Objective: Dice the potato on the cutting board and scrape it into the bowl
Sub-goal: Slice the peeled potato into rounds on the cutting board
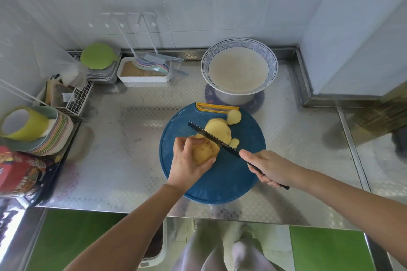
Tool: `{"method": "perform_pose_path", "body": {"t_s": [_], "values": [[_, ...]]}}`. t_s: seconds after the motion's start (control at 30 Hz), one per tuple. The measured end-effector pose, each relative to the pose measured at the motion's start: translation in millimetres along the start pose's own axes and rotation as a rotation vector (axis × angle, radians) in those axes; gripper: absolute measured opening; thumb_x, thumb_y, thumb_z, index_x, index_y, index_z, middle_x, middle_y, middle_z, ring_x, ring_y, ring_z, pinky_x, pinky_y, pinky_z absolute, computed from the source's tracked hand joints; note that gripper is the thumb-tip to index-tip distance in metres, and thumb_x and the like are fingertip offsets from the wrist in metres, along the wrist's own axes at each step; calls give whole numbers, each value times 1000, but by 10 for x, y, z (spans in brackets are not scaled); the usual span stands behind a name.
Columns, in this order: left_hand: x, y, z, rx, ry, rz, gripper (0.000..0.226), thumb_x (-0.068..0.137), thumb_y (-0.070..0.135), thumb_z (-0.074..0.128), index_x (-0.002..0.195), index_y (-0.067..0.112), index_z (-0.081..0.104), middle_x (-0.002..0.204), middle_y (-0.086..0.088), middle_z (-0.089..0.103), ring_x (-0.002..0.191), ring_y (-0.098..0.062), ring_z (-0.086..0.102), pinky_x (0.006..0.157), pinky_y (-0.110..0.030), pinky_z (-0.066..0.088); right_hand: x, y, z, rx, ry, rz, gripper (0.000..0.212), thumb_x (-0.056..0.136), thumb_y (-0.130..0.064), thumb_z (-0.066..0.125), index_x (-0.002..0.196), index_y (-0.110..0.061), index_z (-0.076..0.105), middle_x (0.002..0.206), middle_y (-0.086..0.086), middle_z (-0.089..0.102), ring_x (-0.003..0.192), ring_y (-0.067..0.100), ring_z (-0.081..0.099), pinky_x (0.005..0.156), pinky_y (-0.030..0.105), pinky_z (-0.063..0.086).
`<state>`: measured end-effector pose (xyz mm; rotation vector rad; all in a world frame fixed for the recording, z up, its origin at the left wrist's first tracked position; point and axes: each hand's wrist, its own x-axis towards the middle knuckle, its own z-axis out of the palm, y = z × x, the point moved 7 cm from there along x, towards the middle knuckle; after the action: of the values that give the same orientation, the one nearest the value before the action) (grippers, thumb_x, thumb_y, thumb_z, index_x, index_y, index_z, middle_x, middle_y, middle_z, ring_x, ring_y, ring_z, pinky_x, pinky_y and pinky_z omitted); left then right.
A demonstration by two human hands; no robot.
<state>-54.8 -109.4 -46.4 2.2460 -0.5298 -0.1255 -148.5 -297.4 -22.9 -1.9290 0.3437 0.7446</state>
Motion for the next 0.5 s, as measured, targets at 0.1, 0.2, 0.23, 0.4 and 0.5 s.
{"method": "perform_pose_path", "body": {"t_s": [0.1, 0.2, 0.23, 0.4, 0.5], "values": [[-11, -7, 1, -6, 1, -8, 66, 66, 61, 66, 117, 21, 54, 114, 4, 36, 113, -16, 43, 96, -29, 41, -26, 1, 1, -61, 71, -27, 61, 98, -60, 31, 62, -11, 30, 43, -6, 26, 37, 10, 24, 47, 23, 28], [-18, -5, -6, -12, 5, 4, 66, 67, 59, 69, 117, 19, 53, 115, 5, 35, 114, -12, 41, 96, -25, 39, -58, -3, 6, -145, 128, -65, 60, 97, -61, 30, 61, -12, 29, 48, -5, 29, 43, 8, 28, 57, 26, 31], [-26, -17, -6, -12, 7, 4, 66, 67, 56, 72, 118, 18, 53, 116, 5, 34, 114, -10, 40, 96, -23, 37, -71, -6, 20, -173, 130, -74, 61, 94, -64, 29, 63, -11, 31, 52, -2, 30, 46, 9, 28, 59, 28, 32], [-13, -31, 8, -12, 1, 8, 67, 68, 57, 71, 119, 18, 51, 116, 9, 31, 113, -5, 38, 96, -23, 38, -108, -9, 64, -219, 137, -94, 64, 86, -70, 24, 65, -10, 33, 57, 1, 31, 50, 10, 28, 62, 31, 32], [-8, -37, 16, -12, 9, 21, 67, 68, 60, 68, 118, 20, 50, 116, 8, 33, 113, -11, 42, 96, -26, 40, -118, -2, 73, -213, 146, -95, 64, 87, -70, 24, 65, -10, 32, 56, -1, 31, 51, 9, 29, 62, 31, 32]]}}
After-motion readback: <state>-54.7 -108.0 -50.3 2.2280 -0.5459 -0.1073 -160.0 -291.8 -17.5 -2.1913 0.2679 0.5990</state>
